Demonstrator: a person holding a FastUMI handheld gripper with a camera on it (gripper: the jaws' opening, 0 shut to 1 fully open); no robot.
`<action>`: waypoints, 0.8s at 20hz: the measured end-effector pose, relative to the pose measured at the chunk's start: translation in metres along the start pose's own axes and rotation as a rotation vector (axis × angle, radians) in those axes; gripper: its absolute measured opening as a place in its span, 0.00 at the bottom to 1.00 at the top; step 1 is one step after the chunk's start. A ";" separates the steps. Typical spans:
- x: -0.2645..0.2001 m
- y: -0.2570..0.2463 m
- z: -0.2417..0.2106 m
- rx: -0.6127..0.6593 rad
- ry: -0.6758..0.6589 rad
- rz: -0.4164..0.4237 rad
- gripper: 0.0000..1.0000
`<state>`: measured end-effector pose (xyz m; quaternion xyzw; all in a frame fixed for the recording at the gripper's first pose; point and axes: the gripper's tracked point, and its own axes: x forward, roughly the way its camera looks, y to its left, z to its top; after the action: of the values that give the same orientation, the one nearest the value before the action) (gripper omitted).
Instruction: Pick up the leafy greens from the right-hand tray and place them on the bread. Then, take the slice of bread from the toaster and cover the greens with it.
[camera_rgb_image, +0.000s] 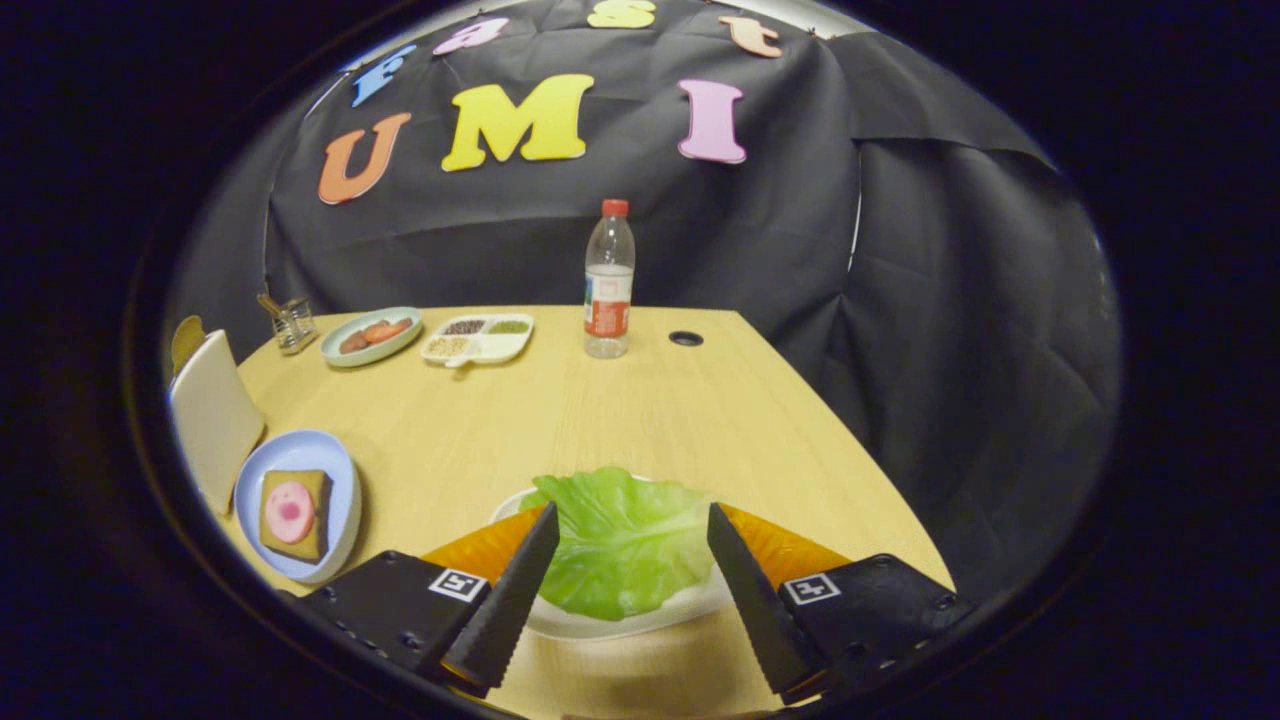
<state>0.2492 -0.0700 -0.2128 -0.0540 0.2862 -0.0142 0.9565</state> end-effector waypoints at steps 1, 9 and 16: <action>0.010 0.000 -0.007 0.006 0.033 0.004 0.92; 0.031 0.006 -0.032 0.073 0.151 0.048 0.75; 0.029 0.010 -0.029 0.098 0.161 0.003 0.05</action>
<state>0.2575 -0.0644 -0.2534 -0.0055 0.3613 -0.0308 0.9319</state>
